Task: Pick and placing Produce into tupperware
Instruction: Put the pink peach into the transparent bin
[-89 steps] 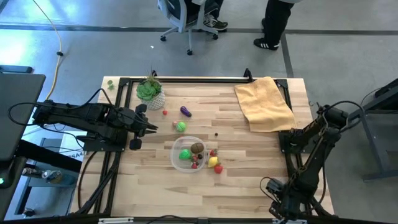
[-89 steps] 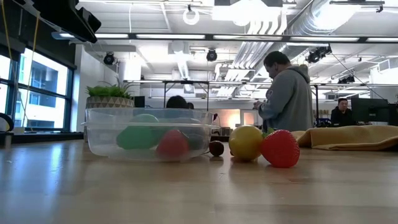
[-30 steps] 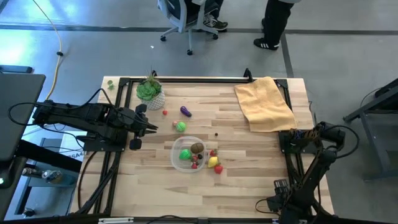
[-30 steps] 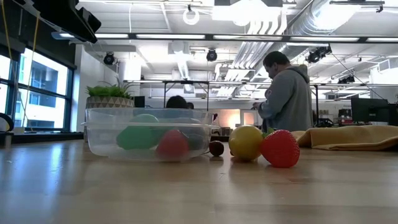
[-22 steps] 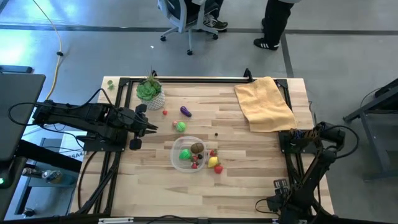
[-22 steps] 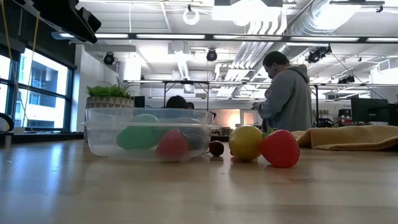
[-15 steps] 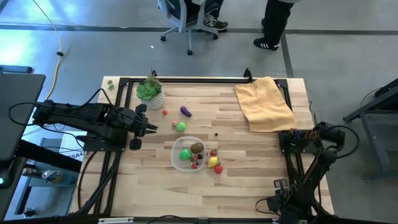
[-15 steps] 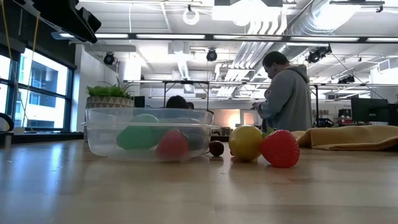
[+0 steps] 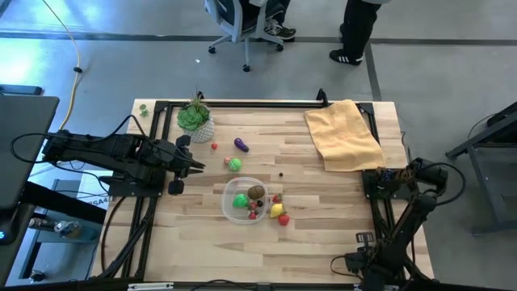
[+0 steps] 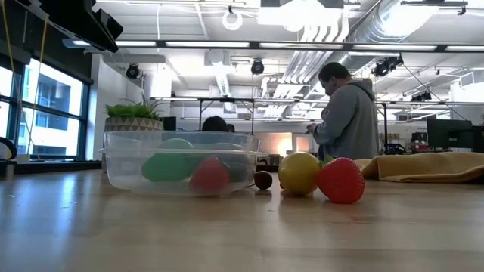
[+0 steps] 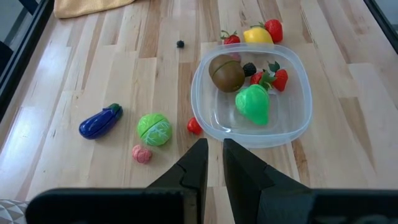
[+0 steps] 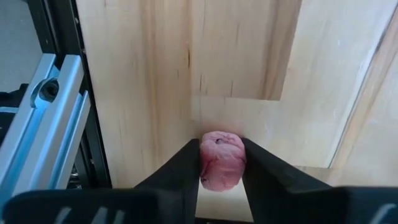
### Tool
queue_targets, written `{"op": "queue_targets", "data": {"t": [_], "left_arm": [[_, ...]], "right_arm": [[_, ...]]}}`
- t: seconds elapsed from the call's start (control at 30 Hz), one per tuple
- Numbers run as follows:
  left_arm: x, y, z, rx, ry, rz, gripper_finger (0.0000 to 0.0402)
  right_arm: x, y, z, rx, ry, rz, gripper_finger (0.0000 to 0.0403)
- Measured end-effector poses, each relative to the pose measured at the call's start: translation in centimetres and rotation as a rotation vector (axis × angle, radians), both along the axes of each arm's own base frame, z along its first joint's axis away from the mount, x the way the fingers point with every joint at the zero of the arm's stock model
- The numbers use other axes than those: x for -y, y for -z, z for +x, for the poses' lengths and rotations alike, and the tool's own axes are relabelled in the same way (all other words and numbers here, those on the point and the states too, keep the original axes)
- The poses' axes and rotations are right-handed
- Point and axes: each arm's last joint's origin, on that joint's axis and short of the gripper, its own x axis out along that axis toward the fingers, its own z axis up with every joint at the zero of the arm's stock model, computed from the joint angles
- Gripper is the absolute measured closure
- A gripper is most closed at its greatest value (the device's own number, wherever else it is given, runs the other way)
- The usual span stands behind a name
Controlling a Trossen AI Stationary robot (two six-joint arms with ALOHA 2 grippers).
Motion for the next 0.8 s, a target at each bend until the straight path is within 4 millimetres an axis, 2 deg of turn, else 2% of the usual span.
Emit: {"op": "queue_targets", "data": {"t": [0.17, 0.37, 0.5, 0.6, 0.7, 0.8], "left_arm": [[0.0, 0.0, 0.0, 0.0, 0.0, 0.0, 0.0362], [0.0, 0.0, 0.0, 0.0, 0.0, 0.0, 0.0362], [0.0, 0.0, 0.0, -0.001, 0.0, 0.0, 0.0362], [0.0, 0.0, 0.0, 0.0, 0.0, 0.0, 0.0362], [0.0, 0.0, 0.0, 0.0, 0.0, 0.0, 0.0362], [0.0, 0.0, 0.0, -0.001, 0.0, 0.0, 0.0362]], "right_arm": [[0.1, -0.5, 1.1, 0.044, 0.027, 0.002, 0.0317], [0.7, -3.8, 4.3, 0.24, 0.073, 0.018, 0.0317], [2.1, -6.8, 8.3, 0.401, 0.112, -0.012, 0.0318], [3.8, -9.7, 12.2, 0.541, 0.135, -0.044, 0.0318], [6.5, -12.8, 16.5, 0.684, 0.178, -0.078, 0.0318], [10.3, -16.2, 20.3, 0.796, 0.223, -0.08, 0.0318]]}}
